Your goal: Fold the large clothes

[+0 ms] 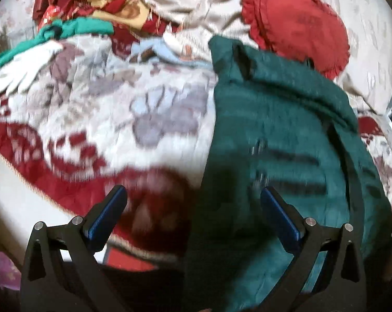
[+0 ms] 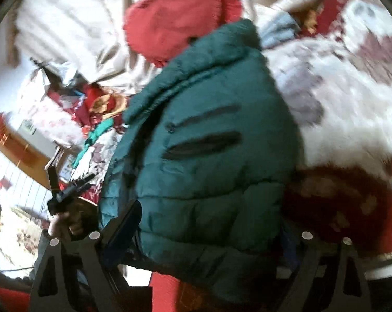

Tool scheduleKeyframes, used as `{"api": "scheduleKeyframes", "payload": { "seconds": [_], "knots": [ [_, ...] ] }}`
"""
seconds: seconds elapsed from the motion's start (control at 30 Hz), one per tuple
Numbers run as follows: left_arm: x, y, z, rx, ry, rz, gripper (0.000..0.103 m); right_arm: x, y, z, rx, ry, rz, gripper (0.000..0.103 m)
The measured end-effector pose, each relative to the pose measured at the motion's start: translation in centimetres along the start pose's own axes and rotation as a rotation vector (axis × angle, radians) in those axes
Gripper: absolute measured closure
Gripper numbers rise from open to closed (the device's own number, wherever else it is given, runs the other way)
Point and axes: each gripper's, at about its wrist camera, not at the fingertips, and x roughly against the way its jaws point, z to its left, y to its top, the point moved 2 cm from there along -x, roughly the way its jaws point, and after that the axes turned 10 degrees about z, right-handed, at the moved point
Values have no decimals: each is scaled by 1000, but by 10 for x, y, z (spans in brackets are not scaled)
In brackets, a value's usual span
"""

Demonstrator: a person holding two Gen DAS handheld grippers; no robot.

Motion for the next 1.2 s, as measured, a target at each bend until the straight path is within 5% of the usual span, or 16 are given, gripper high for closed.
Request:
{"api": "scheduleKeyframes", "payload": {
  "seconds": [0.13, 0.27, 0.47, 0.57, 0.63, 0.7, 0.77, 0.87, 1.1, 1.2],
  "knots": [
    [-5, -20, 12, 30, -143, 39, 1, -12, 2, -14, -75, -59, 31, 13],
    [-22, -34, 7, 41, -251, 139, 1, -17, 4, -26, -149, -10, 32, 7],
    [-34, -45, -31, -107, -278, 230, 9, -21, 5, -17, -118, -40, 46, 0],
    [-34, -45, -30, -96, -248, 228, 37, -23, 6, -18, -101, -57, 56, 0],
    [-29, -42, -24, -59, -270, 209, 65, -22, 7, -19, -103, -52, 59, 1],
    [-23, -41, -21, -46, -311, 179, 70, -17, 7, -18, -105, -19, 42, 15],
    [-21, -39, -22, -43, -337, 163, 70, -5, 8, -12, -80, 44, -15, 27],
    [-24, -36, -20, -4, -345, 161, 70, -2, 8, -11, -73, 71, -36, 27],
    [-43, -39, -28, -18, -328, 241, 42, -22, 6, -28, -165, 66, 41, 21],
    [-38, -40, -29, -28, -317, 219, 43, -24, 4, -21, -124, 23, 40, 21]
  ]
}}
